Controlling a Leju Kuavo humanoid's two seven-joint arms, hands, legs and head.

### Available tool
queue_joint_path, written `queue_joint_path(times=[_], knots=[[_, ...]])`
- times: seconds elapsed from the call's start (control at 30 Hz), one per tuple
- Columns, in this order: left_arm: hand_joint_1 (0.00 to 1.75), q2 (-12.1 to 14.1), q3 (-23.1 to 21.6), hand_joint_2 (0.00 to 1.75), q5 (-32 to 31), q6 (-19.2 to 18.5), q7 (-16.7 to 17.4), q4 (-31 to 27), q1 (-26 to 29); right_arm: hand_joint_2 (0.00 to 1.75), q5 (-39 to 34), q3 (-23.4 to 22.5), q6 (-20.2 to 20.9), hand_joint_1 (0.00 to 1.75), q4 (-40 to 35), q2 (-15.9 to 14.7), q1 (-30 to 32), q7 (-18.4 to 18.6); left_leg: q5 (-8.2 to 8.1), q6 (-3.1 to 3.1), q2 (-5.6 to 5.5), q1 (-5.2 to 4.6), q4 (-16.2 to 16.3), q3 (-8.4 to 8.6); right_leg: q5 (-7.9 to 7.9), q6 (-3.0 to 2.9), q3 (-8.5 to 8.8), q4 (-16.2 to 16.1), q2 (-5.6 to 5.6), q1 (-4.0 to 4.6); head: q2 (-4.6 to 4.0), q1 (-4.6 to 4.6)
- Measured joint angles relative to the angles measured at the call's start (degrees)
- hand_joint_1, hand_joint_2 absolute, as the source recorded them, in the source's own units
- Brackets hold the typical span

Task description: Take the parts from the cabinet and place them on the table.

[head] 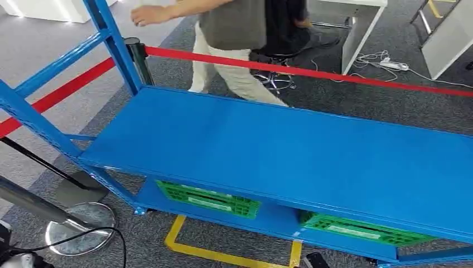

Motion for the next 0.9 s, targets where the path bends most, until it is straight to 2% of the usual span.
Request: queue_joint_path(times=[0.03,0.07,0.1,0.13,0.17,0.2,0.23,0.3,0.33,0.37,0.4,0.43,0.57,0.73,0.9], knots=[[1.75,-0.02,0.04,1.75,-0.07,0.0,0.0,-0.13,-0.04,1.75,-0.2,-0.07,0.2,0.0,0.0,0.0,0.0,0.02,0.0,0.09,-0.15,0.09,-0.02,-0.01,-1.78,-0.18,-1.12,2.27,0.84,0.1,0.0,0.15],[1.75,-0.02,0.04,1.75,-0.07,0.0,0.0,-0.13,-0.04,1.75,-0.33,-0.13,0.31,0.0,0.0,0.0,0.02,0.11,0.02,0.13,-0.39,0.1,-0.02,-0.07,-3.66,-0.34,-2.76,5.75,1.13,0.08,0.0,0.22],[1.75,-0.07,0.04,1.75,-0.07,0.0,0.0,-0.13,-0.03,1.75,-0.35,-0.2,0.37,0.0,0.0,0.0,0.15,0.17,0.03,0.15,-0.51,0.05,-0.02,-0.11,-6.21,-0.46,-5.53,11.51,1.35,0.1,0.0,0.09],[1.75,-0.09,0.07,1.75,-0.09,0.0,0.0,-0.13,-0.03,1.75,-0.35,-0.28,0.33,0.0,0.0,0.0,0.33,0.22,0.03,0.15,-0.61,0.0,0.0,-0.17,-7.8,-0.55,-7.71,15.84,1.46,0.17,0.0,0.18],[1.75,-0.09,0.09,1.75,-0.15,0.0,0.0,-0.13,-0.02,1.75,-0.31,-0.35,0.17,0.0,0.02,0.0,0.47,0.24,0.02,0.16,-0.78,-0.04,0.01,-0.17,-8.17,-0.7,-9.12,18.41,1.55,0.25,0.0,0.13],[1.75,-0.09,0.11,1.75,-0.24,-0.02,0.0,-0.13,-0.01,1.75,-0.2,-0.35,0.04,0.0,0.02,0.0,0.58,0.2,0.03,0.15,-1.08,-0.04,0.02,-0.13,-6.88,-0.96,-9.04,17.75,1.57,0.33,0.0,0.13],[1.75,-0.09,0.13,1.75,-0.26,-0.02,0.0,-0.13,-0.01,1.75,-0.09,-0.35,-0.04,0.0,0.02,0.0,0.59,0.07,0.0,0.09,-1.3,-0.06,0.03,-0.07,-4.53,-1.27,-7.63,14.45,1.58,0.42,0.0,0.15],[1.75,-0.11,0.11,1.75,-0.46,0.0,0.0,-0.15,-0.01,1.75,0.02,-0.44,-0.06,0.0,0.02,0.0,0.48,-0.13,-0.11,-0.19,-1.64,-0.06,0.04,0.2,0.58,-2.18,-2.5,3.92,1.87,0.7,0.0,0.15],[1.75,-0.15,0.13,1.75,-0.48,-0.02,0.0,-0.15,-0.01,1.75,0.04,-0.46,-0.04,0.0,0.02,-0.02,0.35,-0.35,-0.16,-0.46,-1.65,-0.13,0.09,0.14,0.45,-2.54,-1.16,0.94,2.32,0.87,0.0,0.13],[1.75,-0.11,0.13,1.75,-0.5,0.0,0.0,-0.18,0.0,1.75,0.13,-0.48,-0.02,0.0,0.02,-0.02,0.25,-0.68,-0.23,-0.91,-1.8,-0.33,0.41,-0.1,0.54,-2.3,-0.36,0.14,2.24,0.87,0.0,0.04],[1.75,-0.09,0.17,1.75,-0.5,-0.02,0.0,-0.24,0.0,1.75,0.28,-0.46,-0.04,0.0,0.02,0.0,0.28,-1.09,-0.31,-0.91,-1.79,-0.31,0.61,-0.26,0.89,-1.83,-0.41,-0.09,2.31,0.84,0.0,0.07],[1.75,-0.07,0.17,1.75,-0.5,0.0,0.0,-0.29,0.01,1.75,0.55,-0.46,-0.2,0.0,0.02,0.0,0.36,-1.42,-0.17,-0.65,-1.77,-0.16,0.58,-0.26,0.87,-1.65,-0.46,0.02,2.32,0.97,0.0,0.09],[1.75,-0.09,0.17,1.75,-0.52,0.0,0.0,-0.48,0.02,1.75,0.96,-0.46,-0.55,0.0,0.02,0.02,0.26,-2.18,-0.15,-0.77,-1.77,0.11,0.43,-0.17,0.66,-2.07,-0.5,0.18,2.36,1.29,0.0,0.04],[1.75,-0.11,0.17,1.75,-0.55,0.0,0.0,-0.53,0.03,1.75,1.03,-0.46,-0.63,0.0,0.02,0.0,0.12,-2.25,-0.11,-1.85,-1.79,0.38,0.3,-0.16,0.57,-2.42,-0.55,0.33,2.31,1.54,0.0,0.07],[1.75,-0.11,0.17,1.75,-0.55,-0.02,0.0,-0.61,0.03,1.75,1.03,-0.46,-0.66,0.0,0.02,0.0,0.13,-2.32,-0.09,-2.01,-1.79,0.45,0.29,-0.18,0.58,-2.45,-0.54,0.35,2.32,1.58,0.0,0.09]])
